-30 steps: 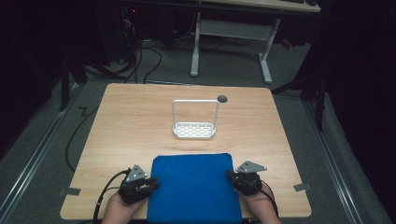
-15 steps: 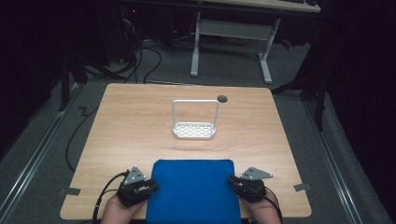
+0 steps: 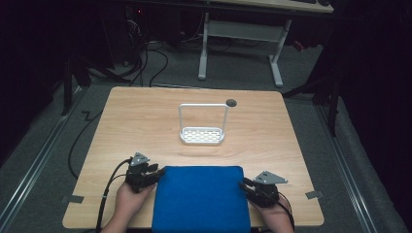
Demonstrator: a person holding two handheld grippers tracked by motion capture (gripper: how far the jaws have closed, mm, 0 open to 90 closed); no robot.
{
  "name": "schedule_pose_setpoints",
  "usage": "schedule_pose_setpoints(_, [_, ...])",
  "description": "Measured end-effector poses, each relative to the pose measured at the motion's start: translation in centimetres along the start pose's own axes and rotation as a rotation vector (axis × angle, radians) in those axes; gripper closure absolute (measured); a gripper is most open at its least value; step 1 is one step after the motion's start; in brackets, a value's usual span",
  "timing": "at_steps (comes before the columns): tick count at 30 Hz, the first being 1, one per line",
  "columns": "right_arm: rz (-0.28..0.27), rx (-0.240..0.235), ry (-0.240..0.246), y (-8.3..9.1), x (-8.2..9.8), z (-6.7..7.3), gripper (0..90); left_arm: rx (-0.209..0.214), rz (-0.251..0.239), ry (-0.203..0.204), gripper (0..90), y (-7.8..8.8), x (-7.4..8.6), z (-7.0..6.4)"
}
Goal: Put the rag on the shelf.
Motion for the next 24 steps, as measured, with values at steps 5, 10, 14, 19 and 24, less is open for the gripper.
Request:
schedule_pose_setpoints(5, [-0.02, 0.023, -0.011, -0.1, -0.3, -0.7, 69.2, 0.015, -0.003, -0.02, 69.6, -0.3, -0.1, -0.8])
schedule_pose_setpoints(10, [-0.027, 0.064, -0.045, -1.1, -1.5, -2.3, 67.3, 0.03, 0.002, 0.002, 78.7, -0.4, 0.0, -0.5])
schedule_pose_setpoints(14, [-0.01, 0.058, -0.069, -2.4, -2.3, -2.6, 62.9, 0.027, -0.001, -0.001, 83.2, -0.4, 0.1, -0.6])
schedule_pose_setpoints(19, [0.046, 0.1, -0.05, -3.9, -2.9, -2.4, 63.6, 0.031, 0.002, -0.013, 85.9, -0.4, 0.1, -0.7])
schedule_pose_setpoints(24, [0.074, 0.108, -0.058, -4.4, -3.5, -2.6, 69.4, 0.038, 0.005, -0.011, 86.4, -0.4, 0.1, -0.6])
Point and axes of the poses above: each handheld gripper's, and its own axes: y roughly backward along the jaws, x roughly out of its underside, z roughly to its left, the point moved 4 cm from there along -y, roughly forward along the jaws, and after that the axes turned 10 degrees about -x, right-handed, at the moved point
